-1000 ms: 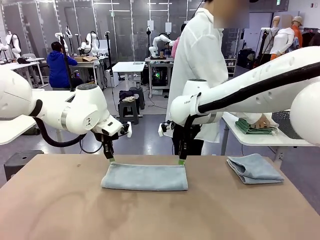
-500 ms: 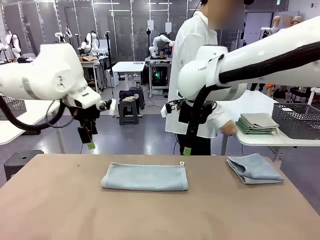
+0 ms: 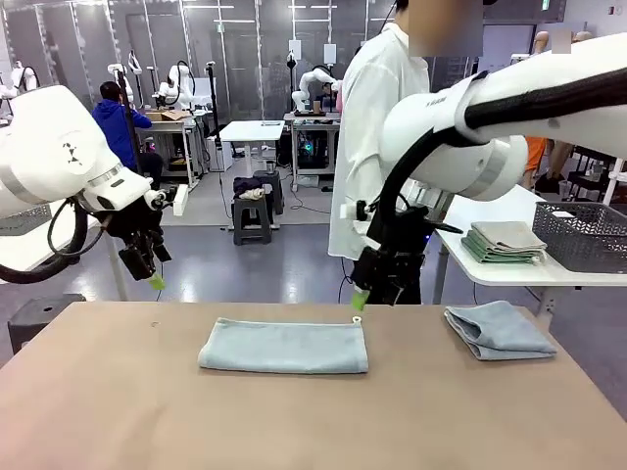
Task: Fold the towels and place them in the basket.
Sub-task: When a person lays out a Towel with hook on the table, fold it in half twice.
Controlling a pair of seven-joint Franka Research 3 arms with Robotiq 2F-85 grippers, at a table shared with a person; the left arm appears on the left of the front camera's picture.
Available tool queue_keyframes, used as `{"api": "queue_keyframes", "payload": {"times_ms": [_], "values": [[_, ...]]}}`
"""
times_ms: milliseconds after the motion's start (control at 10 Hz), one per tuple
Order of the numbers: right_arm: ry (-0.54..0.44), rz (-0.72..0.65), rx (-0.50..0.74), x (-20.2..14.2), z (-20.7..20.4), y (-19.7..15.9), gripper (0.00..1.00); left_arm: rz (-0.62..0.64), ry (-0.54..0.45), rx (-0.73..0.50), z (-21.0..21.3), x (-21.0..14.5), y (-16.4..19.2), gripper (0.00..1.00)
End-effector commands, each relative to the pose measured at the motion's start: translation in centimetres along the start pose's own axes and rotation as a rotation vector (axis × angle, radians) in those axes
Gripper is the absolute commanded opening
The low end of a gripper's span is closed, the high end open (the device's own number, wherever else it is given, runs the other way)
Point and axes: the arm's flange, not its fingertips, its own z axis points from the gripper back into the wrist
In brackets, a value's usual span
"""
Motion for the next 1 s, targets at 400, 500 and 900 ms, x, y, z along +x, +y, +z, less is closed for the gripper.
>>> {"api": "queue_keyframes", "payload": {"times_ms": [400, 500, 900], "values": [[-0.389, -0.532, 0.152, -3.5, -0.9, -4.9, 0.97, -0.036, -0.124, -0.004, -0.4, -1.9, 0.6, 1.0], [-0.403, -0.509, 0.172, -3.3, -1.0, -5.0, 0.97, -0.037, -0.176, -0.018, -0.6, -2.6, 1.2, 1.0], [-0.369, -0.547, 0.157, -3.3, -0.7, -6.1, 0.97, -0.009, -0.505, -0.108, -2.5, -7.6, 4.1, 1.0]]}}
